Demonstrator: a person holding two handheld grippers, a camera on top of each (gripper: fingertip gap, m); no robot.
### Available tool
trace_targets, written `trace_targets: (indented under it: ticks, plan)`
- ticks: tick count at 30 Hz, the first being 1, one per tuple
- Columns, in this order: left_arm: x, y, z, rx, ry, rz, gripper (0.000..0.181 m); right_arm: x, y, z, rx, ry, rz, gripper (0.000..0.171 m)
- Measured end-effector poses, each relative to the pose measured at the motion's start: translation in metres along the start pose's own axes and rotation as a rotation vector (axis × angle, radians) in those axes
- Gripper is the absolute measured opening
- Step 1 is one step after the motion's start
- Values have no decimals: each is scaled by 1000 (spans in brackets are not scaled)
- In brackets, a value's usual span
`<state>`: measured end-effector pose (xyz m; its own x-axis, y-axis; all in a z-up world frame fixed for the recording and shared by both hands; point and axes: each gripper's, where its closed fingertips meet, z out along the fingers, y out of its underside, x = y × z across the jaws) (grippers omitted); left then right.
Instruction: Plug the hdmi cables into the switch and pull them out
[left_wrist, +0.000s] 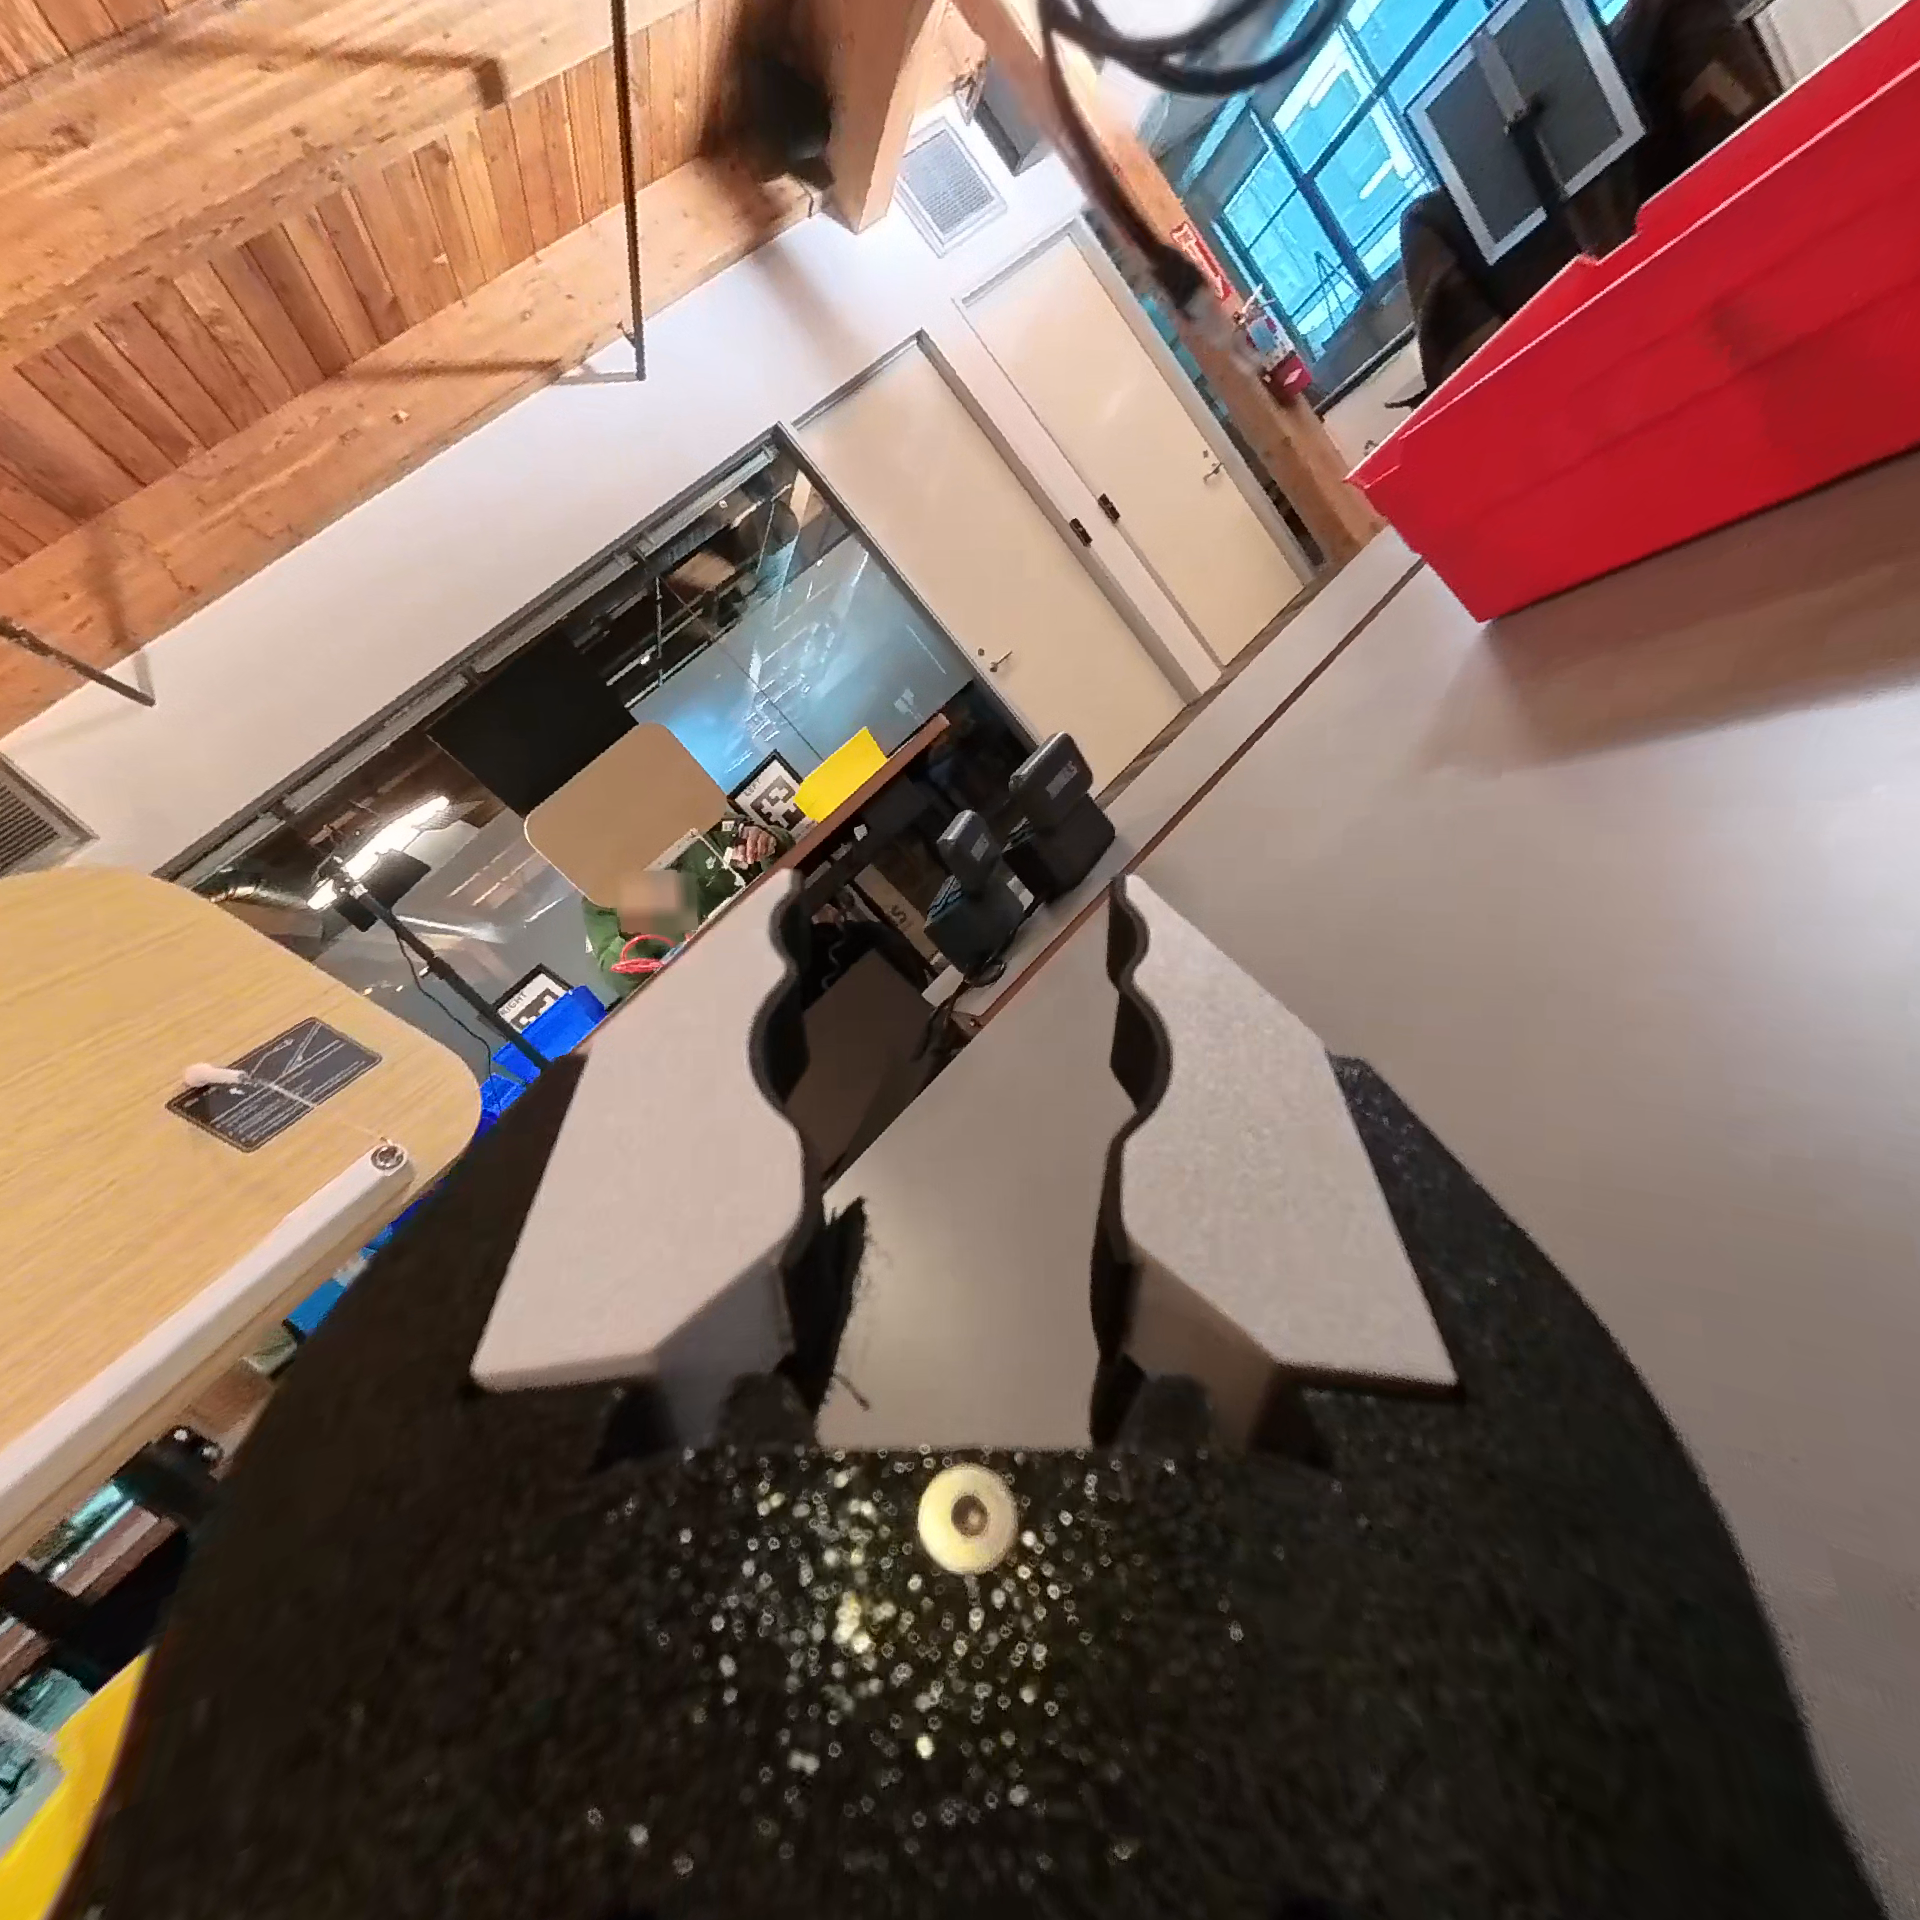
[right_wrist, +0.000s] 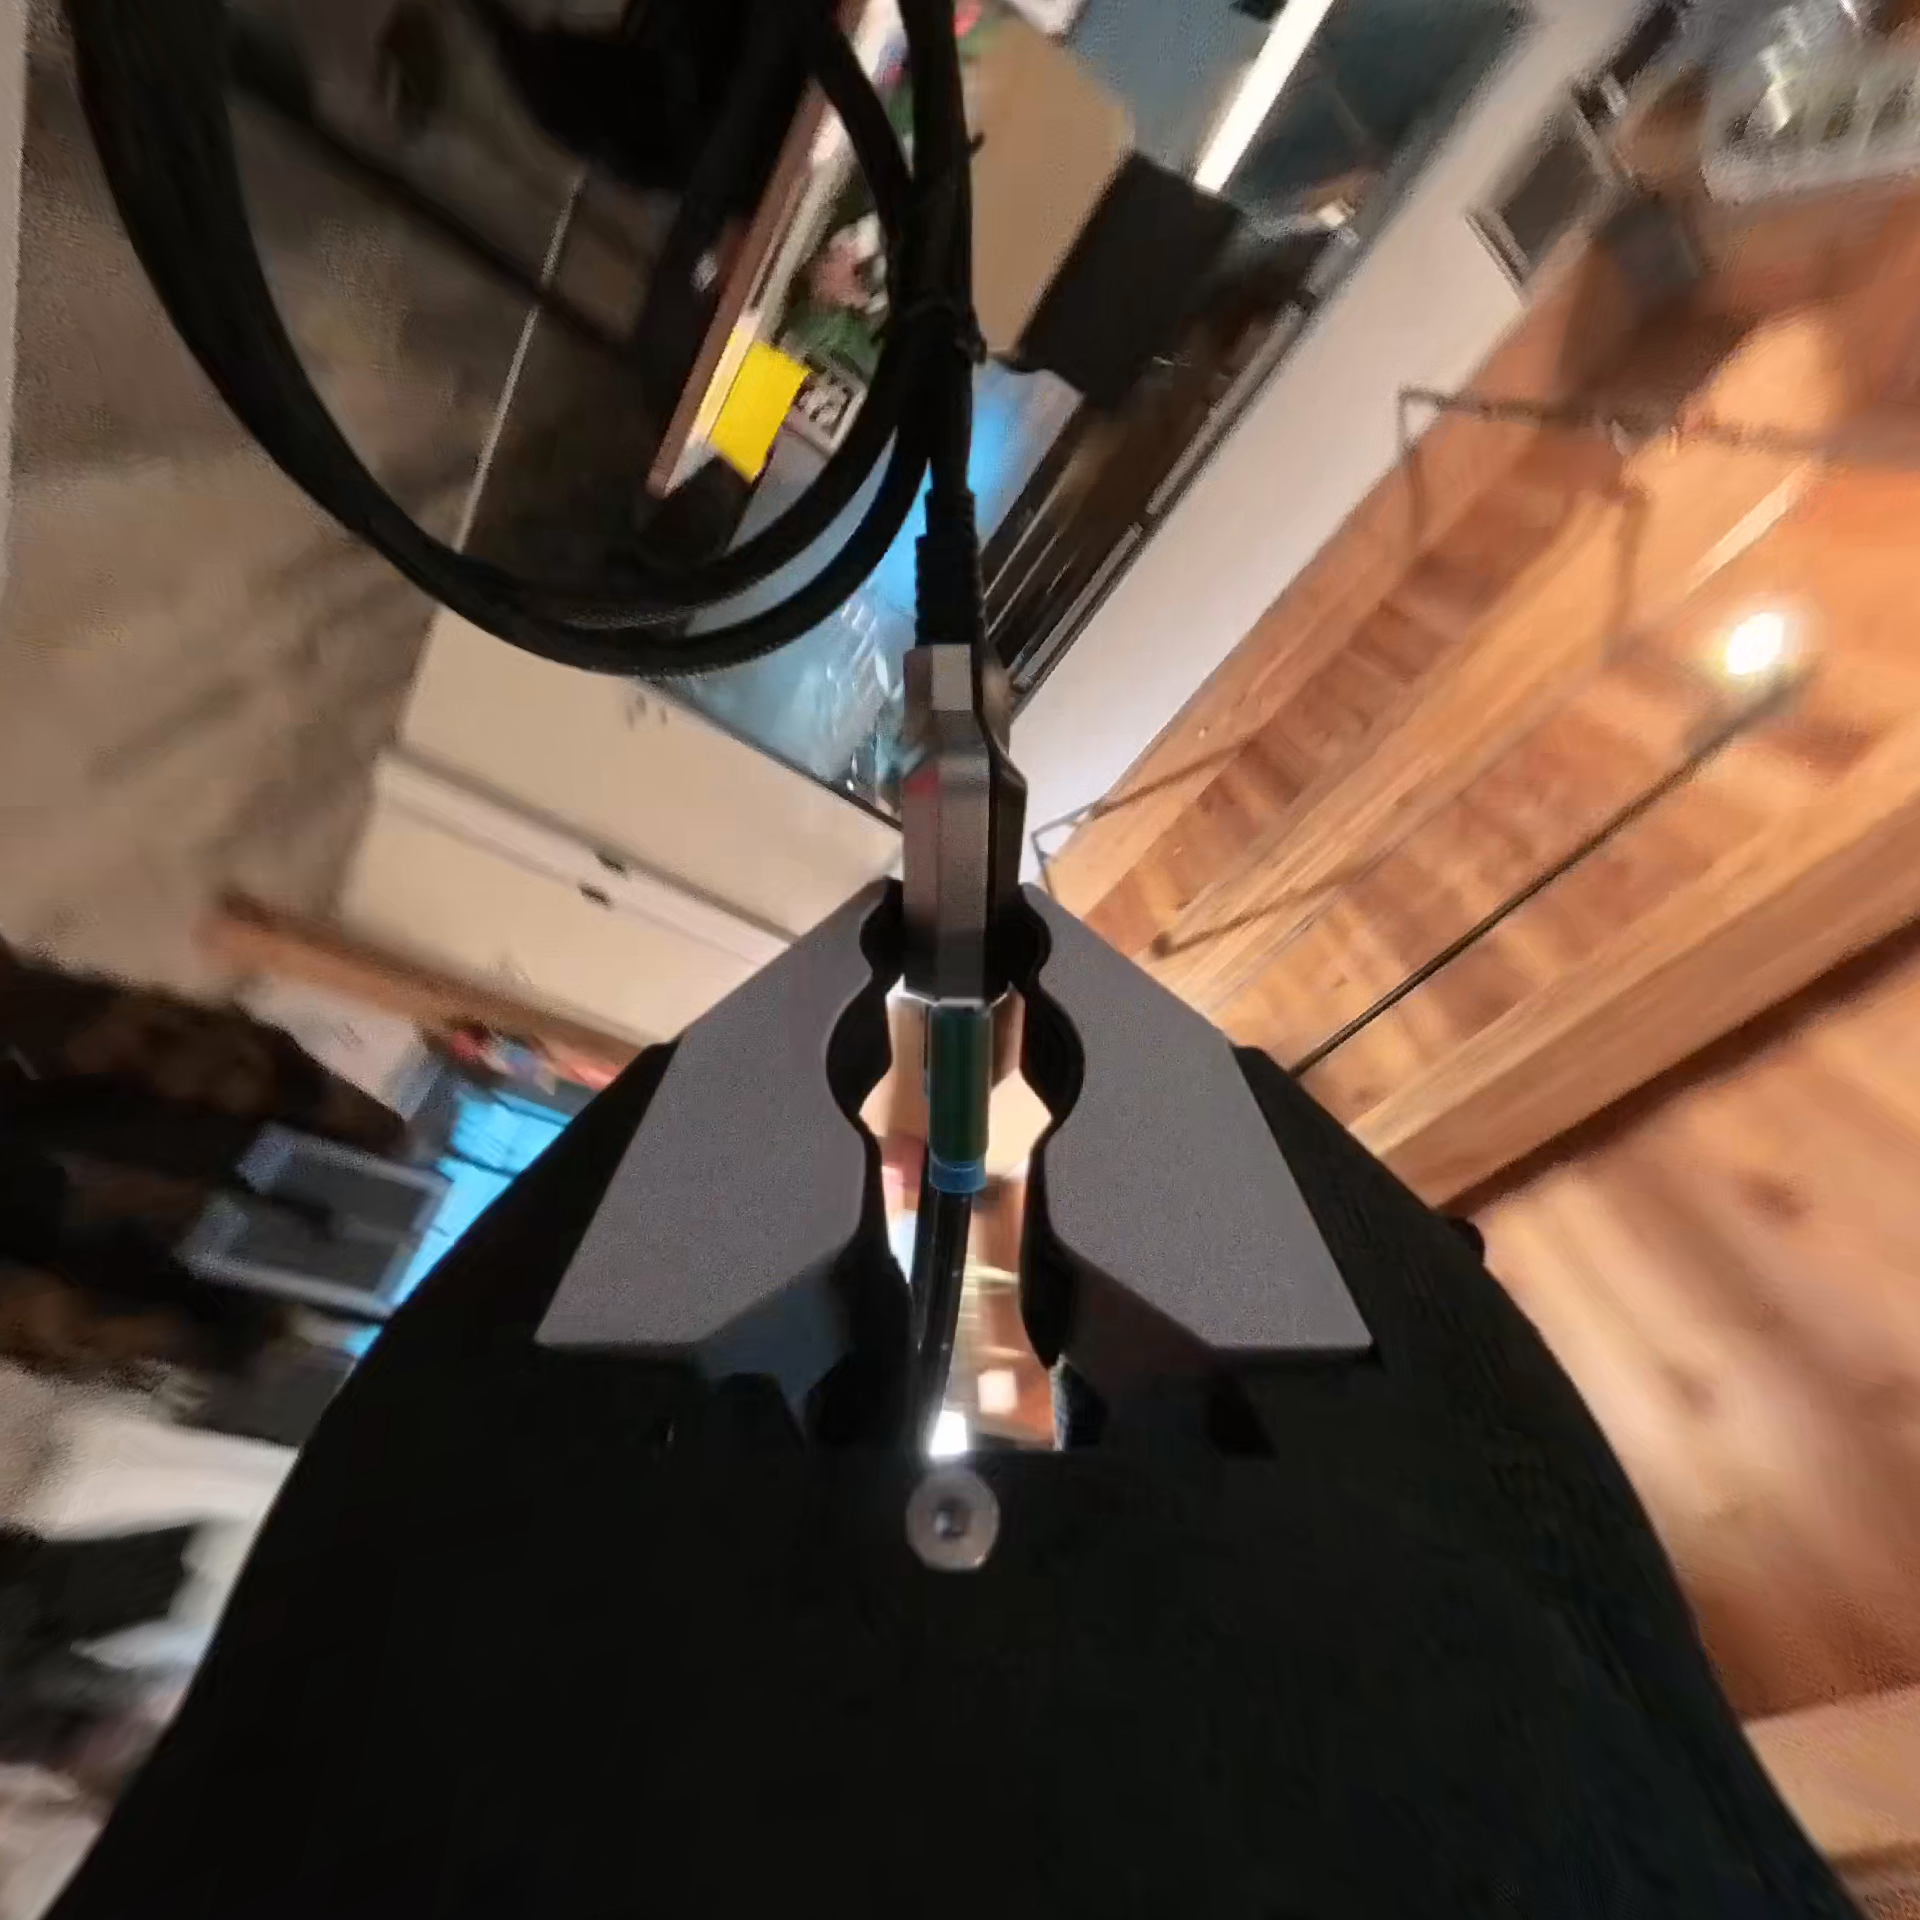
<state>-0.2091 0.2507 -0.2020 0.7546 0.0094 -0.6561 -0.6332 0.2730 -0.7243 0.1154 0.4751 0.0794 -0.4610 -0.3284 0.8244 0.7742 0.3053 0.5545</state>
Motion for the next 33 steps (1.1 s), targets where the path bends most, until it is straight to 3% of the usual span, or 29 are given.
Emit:
trace_targets:
  ticks: [5, 9, 13, 17, 26, 33]
  plan:
    - [5, -1, 0, 2, 17, 37, 54, -46, -3, 20, 63, -97, -572, 17]
    - [6, 0, 1, 0, 20, 38, 53, -108, -47, 27, 238, -205, -749, 18]
    - [6, 0, 1, -1, 24, 37, 52, -153, -107, 22, 384, -246, -665, 17]
    - [9, 1, 1, -2, 34, 43, 50, -178, -146, 17, 394, -329, -488, 18]
    - [14, 1, 2, -1, 54, 68, 45, -229, -176, 11, 374, -524, -232, 18]
    - [17, 0, 2, 0, 70, 83, 39, -285, -167, 2, 314, -782, -149, 22]
